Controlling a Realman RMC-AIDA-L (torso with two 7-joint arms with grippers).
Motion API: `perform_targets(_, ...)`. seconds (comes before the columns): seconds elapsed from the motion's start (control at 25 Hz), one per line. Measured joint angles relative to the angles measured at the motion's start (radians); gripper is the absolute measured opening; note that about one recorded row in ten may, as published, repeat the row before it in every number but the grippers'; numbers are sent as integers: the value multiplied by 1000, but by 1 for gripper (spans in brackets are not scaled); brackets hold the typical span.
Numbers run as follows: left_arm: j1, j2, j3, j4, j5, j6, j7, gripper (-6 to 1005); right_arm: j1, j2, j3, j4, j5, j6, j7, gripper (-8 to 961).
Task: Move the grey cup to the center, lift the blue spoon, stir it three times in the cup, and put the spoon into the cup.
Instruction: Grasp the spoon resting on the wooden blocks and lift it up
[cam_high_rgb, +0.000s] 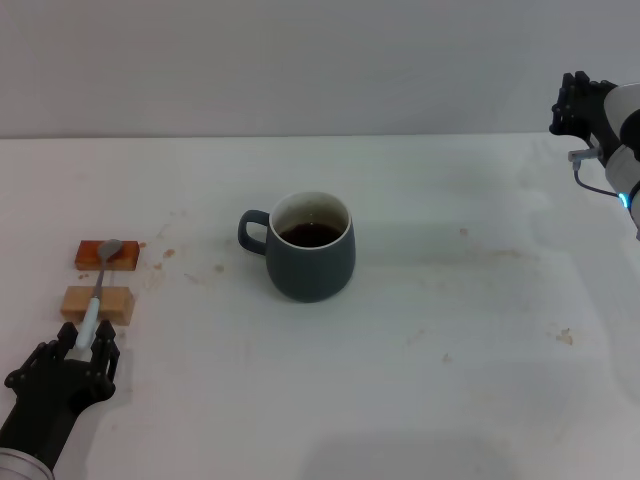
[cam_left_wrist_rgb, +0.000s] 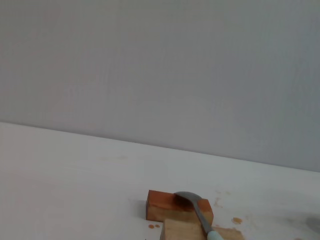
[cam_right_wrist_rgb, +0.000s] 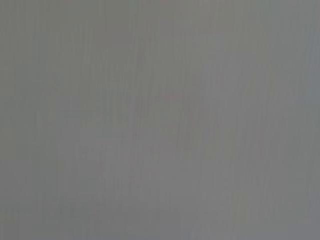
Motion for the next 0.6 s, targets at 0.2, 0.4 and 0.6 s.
perform_targets(0.2, -2, 0, 0, 2, -1, 0, 0, 382, 0, 1, 0, 1, 0, 0, 0, 82)
perform_targets(0.4, -2, -1, 0, 3, -2, 3, 10, 348, 0, 1, 0, 2, 0, 0, 0, 82)
perform_targets(0.6, -5, -2, 1, 3, -2, 4, 12, 313, 0, 1, 0, 2, 0, 0, 0, 81)
